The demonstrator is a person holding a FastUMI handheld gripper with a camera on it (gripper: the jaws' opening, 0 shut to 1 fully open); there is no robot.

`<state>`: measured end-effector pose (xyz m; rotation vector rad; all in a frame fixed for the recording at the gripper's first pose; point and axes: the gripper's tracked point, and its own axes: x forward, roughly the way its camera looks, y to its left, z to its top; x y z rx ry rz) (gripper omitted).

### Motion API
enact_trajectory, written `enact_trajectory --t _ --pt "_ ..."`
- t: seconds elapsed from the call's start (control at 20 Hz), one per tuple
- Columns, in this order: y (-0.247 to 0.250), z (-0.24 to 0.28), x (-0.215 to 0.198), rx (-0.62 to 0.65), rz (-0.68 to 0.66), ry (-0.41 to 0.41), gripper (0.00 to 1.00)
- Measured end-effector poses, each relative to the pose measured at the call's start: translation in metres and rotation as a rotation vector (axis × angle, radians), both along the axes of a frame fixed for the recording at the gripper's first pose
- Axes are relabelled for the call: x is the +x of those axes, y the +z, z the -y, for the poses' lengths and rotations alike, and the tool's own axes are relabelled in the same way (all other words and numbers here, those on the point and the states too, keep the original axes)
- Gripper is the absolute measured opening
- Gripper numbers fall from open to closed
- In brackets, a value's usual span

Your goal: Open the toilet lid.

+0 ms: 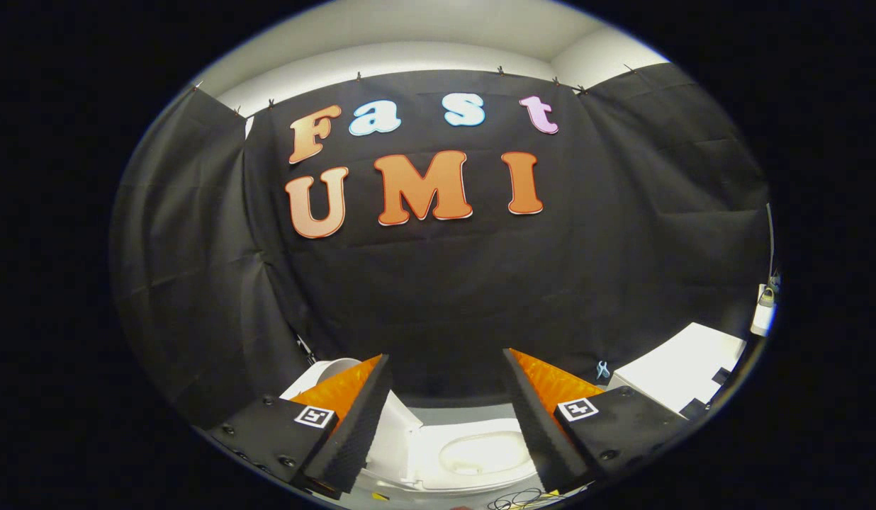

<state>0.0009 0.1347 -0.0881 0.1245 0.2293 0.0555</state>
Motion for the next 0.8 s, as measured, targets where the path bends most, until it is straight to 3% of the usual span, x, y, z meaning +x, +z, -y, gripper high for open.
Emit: enact_trajectory --t 0.8 --pt "0.015 0.013 -0.006 -0.013 0.039 -0.034 0.99"
